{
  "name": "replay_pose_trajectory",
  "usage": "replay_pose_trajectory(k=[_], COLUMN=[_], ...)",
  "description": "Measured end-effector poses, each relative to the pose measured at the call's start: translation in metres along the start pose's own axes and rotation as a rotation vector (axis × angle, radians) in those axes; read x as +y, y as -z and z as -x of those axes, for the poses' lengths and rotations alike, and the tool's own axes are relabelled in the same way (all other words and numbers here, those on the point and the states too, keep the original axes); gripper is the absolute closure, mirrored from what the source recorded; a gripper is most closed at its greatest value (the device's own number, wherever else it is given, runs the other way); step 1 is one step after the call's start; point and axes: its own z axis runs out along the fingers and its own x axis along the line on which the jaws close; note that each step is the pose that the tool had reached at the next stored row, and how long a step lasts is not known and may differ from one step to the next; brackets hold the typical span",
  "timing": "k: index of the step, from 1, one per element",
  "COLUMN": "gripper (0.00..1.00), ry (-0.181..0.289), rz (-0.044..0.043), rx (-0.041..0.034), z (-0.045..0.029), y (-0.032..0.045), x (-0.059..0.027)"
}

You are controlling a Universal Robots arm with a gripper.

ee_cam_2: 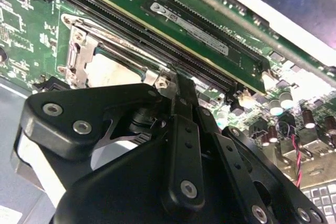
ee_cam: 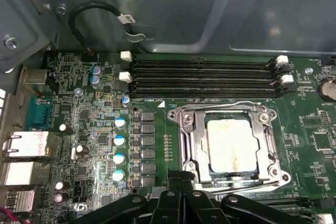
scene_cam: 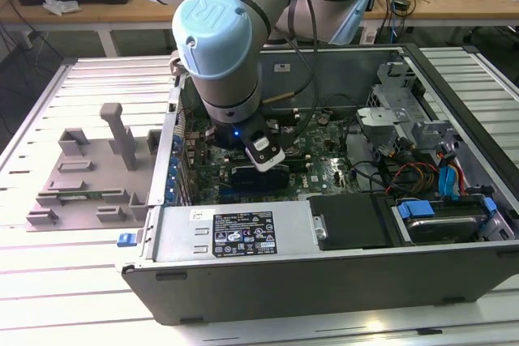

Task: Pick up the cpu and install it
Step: 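Install the second cpu locking lever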

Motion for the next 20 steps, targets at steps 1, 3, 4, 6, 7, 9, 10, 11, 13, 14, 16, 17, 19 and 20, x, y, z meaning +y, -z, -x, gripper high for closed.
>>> replay_pose_trajectory(k=[1, 3, 4, 6, 7, 9, 10, 11, 13, 14, 16, 17, 19, 20], gripper=[0.89, 0.89, 0.89, 0.89, 0.89, 0.89, 0.89, 0.89, 0.89, 0.89, 0.89, 0.89, 0.89, 0.89], ry=[0.0, 0.0, 0.0, 0.0, 0.0, -0.001, -0.002, -0.003, -0.004, -0.004, -0.004, -0.003, -0.002, -0.001], rz=[-0.0002, -0.0005, -0.0006, -0.0031, -0.0078, -0.0391, -0.0569, -0.0718, -0.0955, -0.1005, -0.1056, -0.1098, -0.1231, -0.1311], rx=[0.0001, 0.0003, 0.0003, 0.0003, 0.0002, 0.0027, 0.0042, 0.0047, 0.0035, 0.0032, 0.0032, 0.0032, 0.0031, 0.003], z=[0.0002, 0.0006, 0.0009, 0.0017, 0.0022, 0.0043, 0.0052, 0.0061, 0.0104, 0.0122, 0.0145, 0.0164, 0.0189, 0.0196], y=[0.0015, 0.0059, 0.0087, 0.0141, 0.016, 0.0193, 0.02, 0.0201, 0.019, 0.0178, 0.0158, 0.0139, 0.0089, 0.0072], x=[0.0005, 0.0021, 0.0031, 0.0051, 0.0059, 0.0071, 0.0074, 0.0077, 0.0095, 0.012, 0.0167, 0.0214, 0.034, 0.0384])
